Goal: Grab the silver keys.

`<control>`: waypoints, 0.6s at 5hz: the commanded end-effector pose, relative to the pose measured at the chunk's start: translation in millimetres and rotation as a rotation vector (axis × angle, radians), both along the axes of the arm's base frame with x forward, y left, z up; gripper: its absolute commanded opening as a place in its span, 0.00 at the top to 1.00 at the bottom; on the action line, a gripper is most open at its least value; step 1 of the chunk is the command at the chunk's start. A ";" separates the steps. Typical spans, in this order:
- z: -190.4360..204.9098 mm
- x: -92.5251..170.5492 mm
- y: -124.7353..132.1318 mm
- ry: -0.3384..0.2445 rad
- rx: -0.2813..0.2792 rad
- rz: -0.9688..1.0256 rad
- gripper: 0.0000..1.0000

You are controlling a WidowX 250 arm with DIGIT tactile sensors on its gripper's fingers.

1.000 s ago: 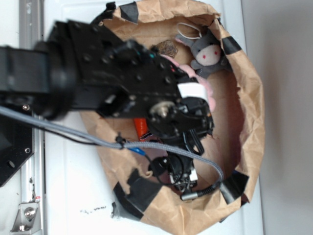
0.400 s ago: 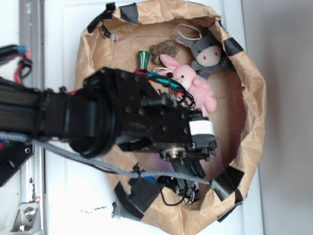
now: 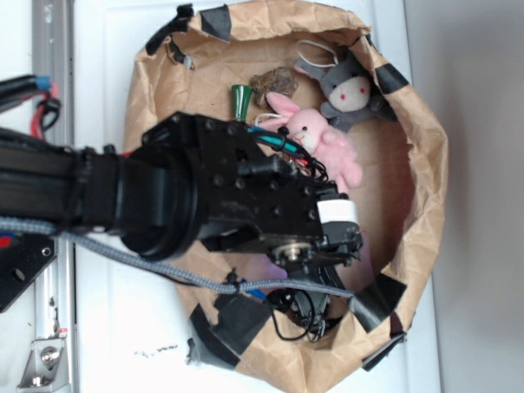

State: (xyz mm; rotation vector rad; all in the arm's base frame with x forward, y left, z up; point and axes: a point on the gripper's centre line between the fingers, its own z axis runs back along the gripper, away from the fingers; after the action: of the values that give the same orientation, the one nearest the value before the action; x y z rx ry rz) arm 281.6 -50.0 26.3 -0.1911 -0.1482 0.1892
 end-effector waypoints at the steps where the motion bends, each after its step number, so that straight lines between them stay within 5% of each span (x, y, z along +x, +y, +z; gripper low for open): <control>1: 10.0 6.1 8.3 -0.042 -0.010 0.001 1.00; 3: 12.3 7.9 10.8 -0.048 -0.009 0.006 1.00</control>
State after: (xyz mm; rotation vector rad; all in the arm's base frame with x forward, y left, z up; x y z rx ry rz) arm 281.8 -45.7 26.9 -0.1984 -0.1468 0.1857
